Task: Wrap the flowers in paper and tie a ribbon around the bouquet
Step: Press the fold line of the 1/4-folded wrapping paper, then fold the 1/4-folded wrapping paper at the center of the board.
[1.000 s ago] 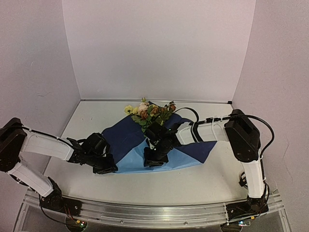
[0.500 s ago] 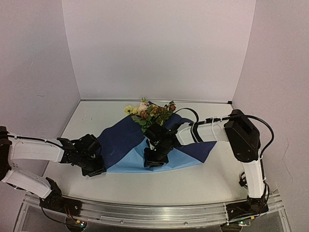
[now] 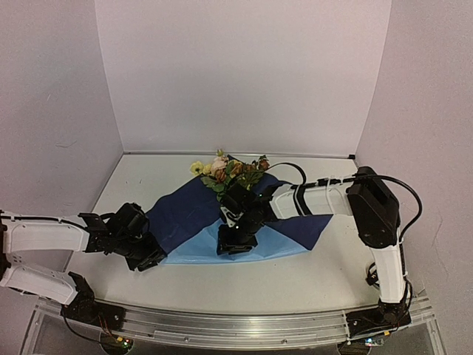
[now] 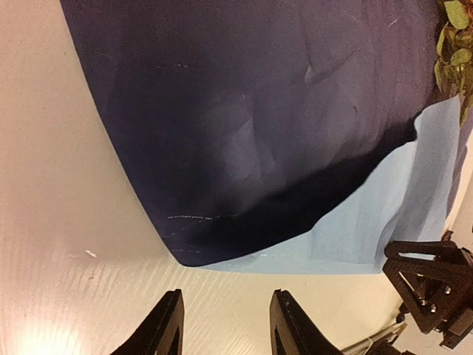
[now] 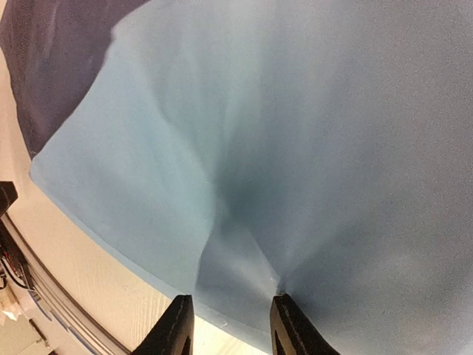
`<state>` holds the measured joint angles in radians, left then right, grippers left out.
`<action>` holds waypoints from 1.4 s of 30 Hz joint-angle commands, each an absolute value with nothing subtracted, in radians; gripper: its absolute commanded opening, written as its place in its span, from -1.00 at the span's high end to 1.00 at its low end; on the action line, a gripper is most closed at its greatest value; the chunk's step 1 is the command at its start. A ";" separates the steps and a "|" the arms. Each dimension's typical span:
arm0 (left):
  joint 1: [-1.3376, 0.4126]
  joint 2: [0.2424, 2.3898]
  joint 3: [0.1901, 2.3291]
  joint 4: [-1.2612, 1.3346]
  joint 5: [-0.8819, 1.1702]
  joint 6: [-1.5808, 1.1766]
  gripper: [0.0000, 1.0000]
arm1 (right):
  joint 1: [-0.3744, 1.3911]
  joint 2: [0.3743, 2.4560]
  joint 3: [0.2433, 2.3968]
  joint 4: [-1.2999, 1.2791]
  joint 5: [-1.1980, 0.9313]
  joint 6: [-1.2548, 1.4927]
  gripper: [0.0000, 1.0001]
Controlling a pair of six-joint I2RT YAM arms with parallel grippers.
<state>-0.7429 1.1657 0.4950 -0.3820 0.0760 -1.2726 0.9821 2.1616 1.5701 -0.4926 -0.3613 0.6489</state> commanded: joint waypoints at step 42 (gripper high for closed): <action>-0.874 1.213 0.412 -0.151 -0.209 -1.606 1.00 | 0.996 2.135 1.667 -0.489 -0.352 0.678 0.35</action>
<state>-0.8632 1.2236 0.3599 -0.1324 -0.1616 -1.6755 0.9894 2.0958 1.6428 -0.5467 -0.3548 0.5782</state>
